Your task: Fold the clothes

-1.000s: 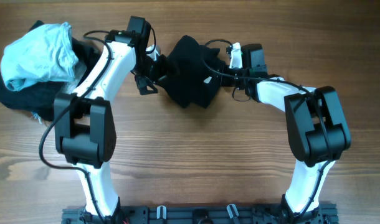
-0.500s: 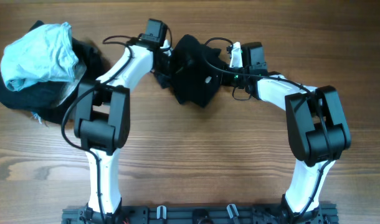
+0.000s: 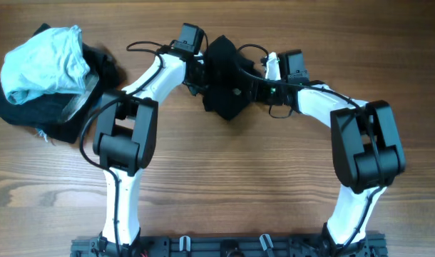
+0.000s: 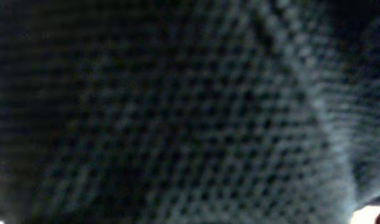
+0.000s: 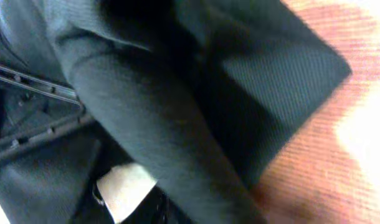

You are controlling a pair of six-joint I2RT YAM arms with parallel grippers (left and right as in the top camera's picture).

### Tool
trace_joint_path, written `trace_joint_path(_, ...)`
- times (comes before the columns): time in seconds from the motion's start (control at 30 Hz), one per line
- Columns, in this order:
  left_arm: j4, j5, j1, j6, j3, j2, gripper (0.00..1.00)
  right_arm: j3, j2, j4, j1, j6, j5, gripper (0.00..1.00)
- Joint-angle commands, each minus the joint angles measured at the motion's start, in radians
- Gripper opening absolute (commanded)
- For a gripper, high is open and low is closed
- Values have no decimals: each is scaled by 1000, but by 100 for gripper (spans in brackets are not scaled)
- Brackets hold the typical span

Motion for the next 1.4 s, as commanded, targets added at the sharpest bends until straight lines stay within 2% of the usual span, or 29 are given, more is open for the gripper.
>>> trace_joint_path(0.0,-61,-39,98,188,-31,32,16,-43,-108,-67,-24,-32,18,21)
trace_joint_path(0.17,-238,-37,212,351,100,-136,5,-43,-310,-66,-51,-41,57,22)
trace_joint_path(0.27,-332,-43,262,418,210,-272,4,-43,-375,-66,-51,-41,67,22)
trace_joint_path(0.37,-352,-117,321,417,257,-408,4,-43,-392,-70,-51,-40,58,22)
trace_joint_path(0.47,-352,-257,429,451,259,-542,4,-43,-391,-75,-51,-40,23,21)
trace_joint_path(0.57,-361,-317,523,470,259,-562,4,-43,-391,-75,-51,-40,13,21)
trace_joint_path(0.77,-437,-356,697,464,255,-436,10,-43,-391,-75,-51,-38,-10,22)
trace_joint_path(0.8,-482,-348,725,462,255,-394,13,-43,-391,-75,-51,-37,-10,22)
trace_joint_path(0.83,-515,-349,748,462,255,-345,22,-43,-391,-75,-51,-37,-12,22)
trace_joint_path(0.9,-526,-375,781,463,255,-272,51,-43,-391,-76,-51,-37,-33,22)
trace_joint_path(0.93,-522,-396,801,462,255,-236,57,-43,-392,-77,-51,-37,-55,21)
trace_joint_path(0.97,-520,-396,822,461,255,-201,74,-43,-392,-80,-51,-37,-74,21)
trace_joint_path(1.0,-523,-382,844,453,255,-177,100,-43,-392,-87,-51,-37,-77,22)
trace_joint_path(1.2,-589,-272,947,455,277,-216,100,-43,-392,-112,-51,-38,-77,22)
trace_joint_path(1.37,-633,-254,967,489,350,-391,100,-43,-392,-116,-51,-38,-77,22)
